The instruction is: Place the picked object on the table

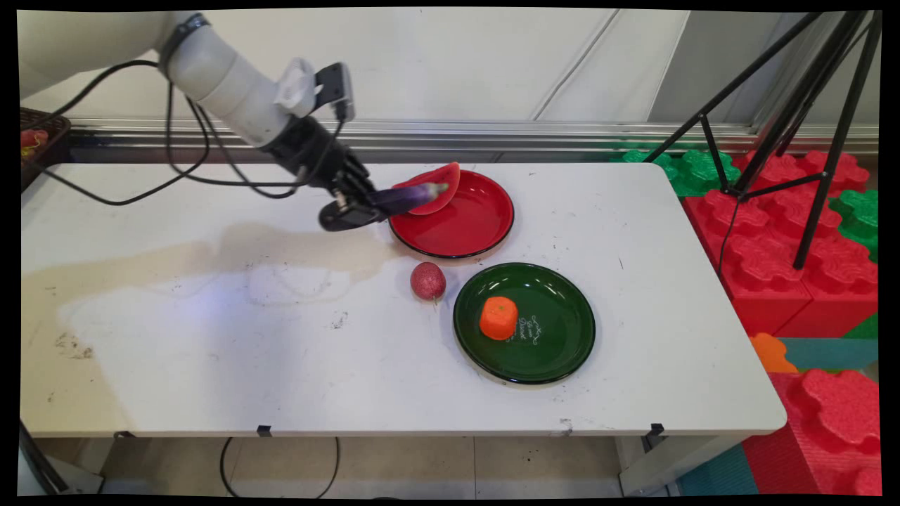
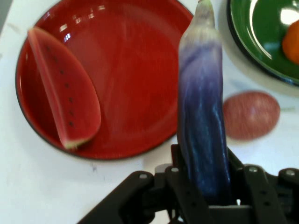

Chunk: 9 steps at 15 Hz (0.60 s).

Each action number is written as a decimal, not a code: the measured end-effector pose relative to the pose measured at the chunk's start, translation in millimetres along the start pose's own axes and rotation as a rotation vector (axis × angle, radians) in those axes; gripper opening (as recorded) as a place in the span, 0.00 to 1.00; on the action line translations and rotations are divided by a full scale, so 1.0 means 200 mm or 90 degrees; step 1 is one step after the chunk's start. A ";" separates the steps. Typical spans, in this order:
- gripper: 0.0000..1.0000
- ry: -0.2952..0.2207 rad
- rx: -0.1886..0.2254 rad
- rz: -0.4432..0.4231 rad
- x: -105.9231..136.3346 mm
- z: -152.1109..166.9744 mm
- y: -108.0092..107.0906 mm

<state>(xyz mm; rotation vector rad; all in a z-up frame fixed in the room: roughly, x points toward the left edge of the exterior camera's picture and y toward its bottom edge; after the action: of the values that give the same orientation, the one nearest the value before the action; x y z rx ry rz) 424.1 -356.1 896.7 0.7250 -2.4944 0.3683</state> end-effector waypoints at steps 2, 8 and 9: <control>0.00 -0.017 -0.003 0.011 -0.07 -0.04 0.01; 0.00 -0.069 -0.018 0.024 -0.25 -0.04 0.05; 0.00 -0.077 -0.020 0.026 -0.27 -0.02 0.05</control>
<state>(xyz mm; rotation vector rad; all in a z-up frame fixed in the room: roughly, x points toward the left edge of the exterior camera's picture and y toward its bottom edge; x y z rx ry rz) 460.2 -323.3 869.9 0.7037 -2.6264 0.3079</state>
